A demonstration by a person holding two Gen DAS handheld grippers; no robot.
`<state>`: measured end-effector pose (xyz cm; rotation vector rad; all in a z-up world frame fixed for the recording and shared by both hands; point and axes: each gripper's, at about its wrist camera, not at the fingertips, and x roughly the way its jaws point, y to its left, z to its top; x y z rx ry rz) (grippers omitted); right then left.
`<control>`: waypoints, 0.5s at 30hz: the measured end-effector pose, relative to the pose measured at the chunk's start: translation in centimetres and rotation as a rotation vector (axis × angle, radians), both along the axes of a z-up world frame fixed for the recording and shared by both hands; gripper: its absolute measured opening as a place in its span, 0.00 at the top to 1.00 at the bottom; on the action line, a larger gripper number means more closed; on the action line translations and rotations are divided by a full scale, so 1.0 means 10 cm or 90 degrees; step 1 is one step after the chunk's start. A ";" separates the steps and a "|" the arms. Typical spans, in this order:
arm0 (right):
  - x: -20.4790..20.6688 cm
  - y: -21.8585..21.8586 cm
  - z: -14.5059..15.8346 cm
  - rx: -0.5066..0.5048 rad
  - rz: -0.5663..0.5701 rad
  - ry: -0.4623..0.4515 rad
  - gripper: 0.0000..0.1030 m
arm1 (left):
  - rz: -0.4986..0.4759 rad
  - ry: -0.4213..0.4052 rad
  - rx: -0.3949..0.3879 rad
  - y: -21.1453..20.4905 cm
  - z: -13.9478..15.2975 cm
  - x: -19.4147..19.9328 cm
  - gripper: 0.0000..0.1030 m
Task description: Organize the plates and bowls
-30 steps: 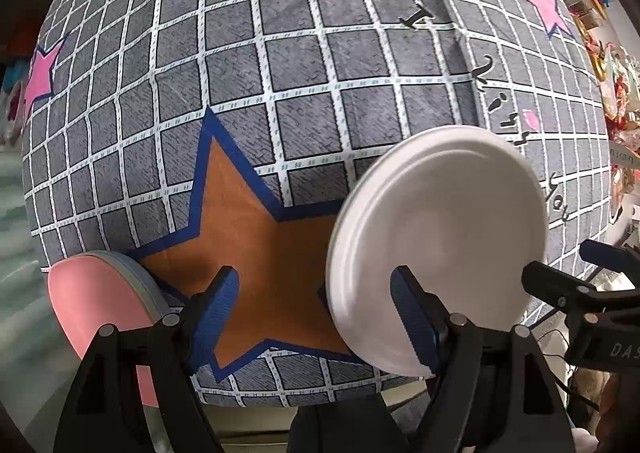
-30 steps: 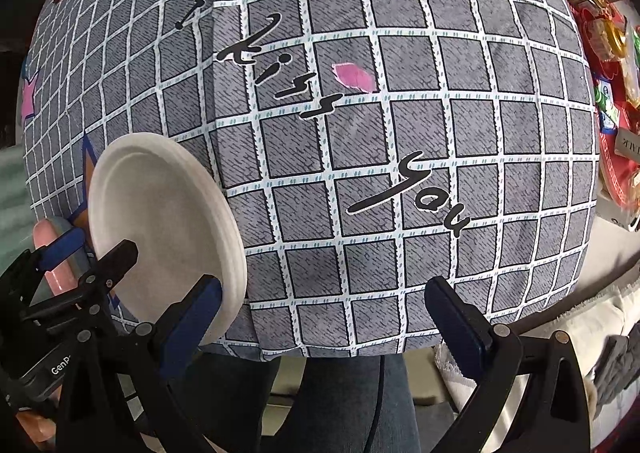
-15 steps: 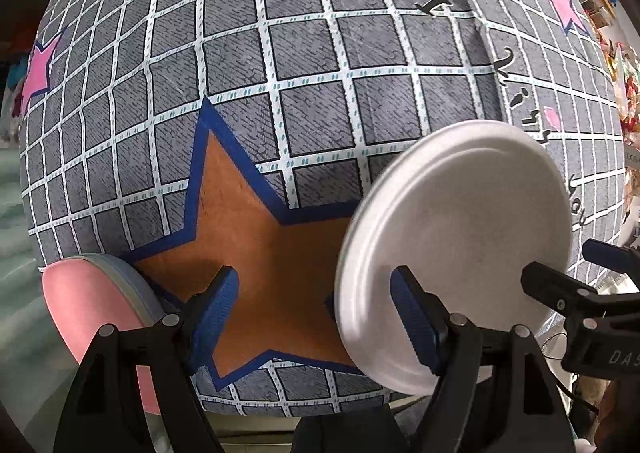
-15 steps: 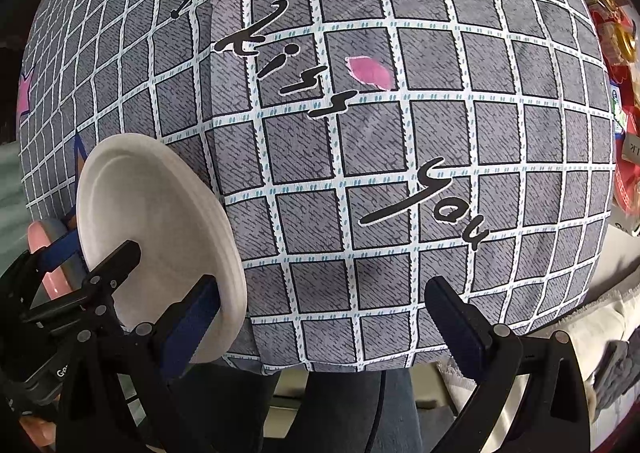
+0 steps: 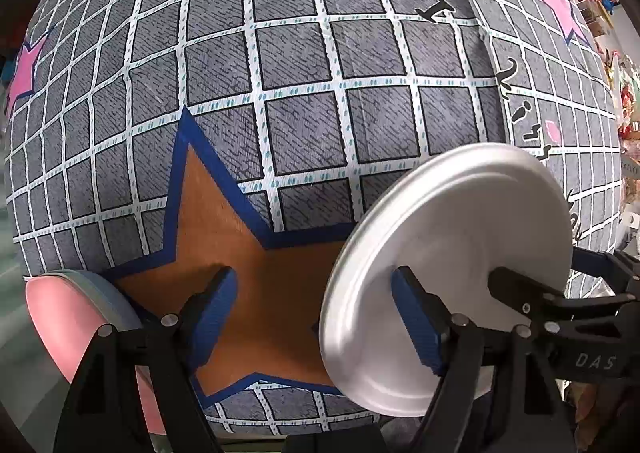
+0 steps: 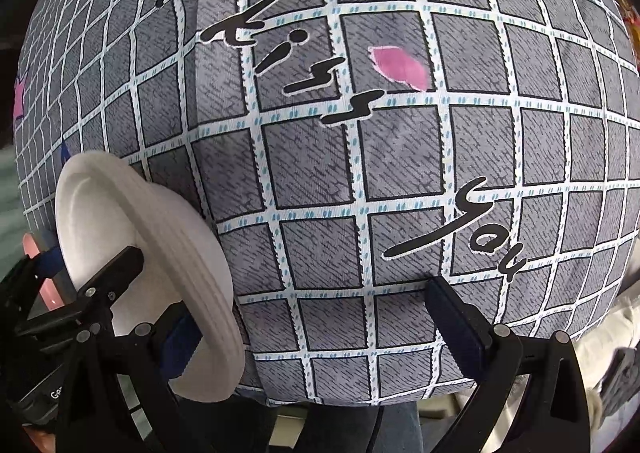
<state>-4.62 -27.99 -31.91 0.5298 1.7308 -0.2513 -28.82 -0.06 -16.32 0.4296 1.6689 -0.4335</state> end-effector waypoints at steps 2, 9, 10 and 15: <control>0.00 -0.02 -0.02 -0.001 0.001 -0.007 0.00 | 0.002 -0.002 -0.003 -0.01 -0.04 0.02 0.20; 0.04 -0.11 -0.08 0.017 -0.002 0.026 0.00 | 0.001 0.006 -0.004 0.04 -0.12 0.13 0.23; 0.04 -0.12 -0.11 0.020 -0.018 0.026 0.00 | -0.003 0.011 -0.004 0.04 -0.12 0.15 0.25; 0.05 -0.07 -0.11 0.020 -0.028 0.003 0.17 | -0.024 0.029 -0.021 -0.09 -0.04 0.08 0.44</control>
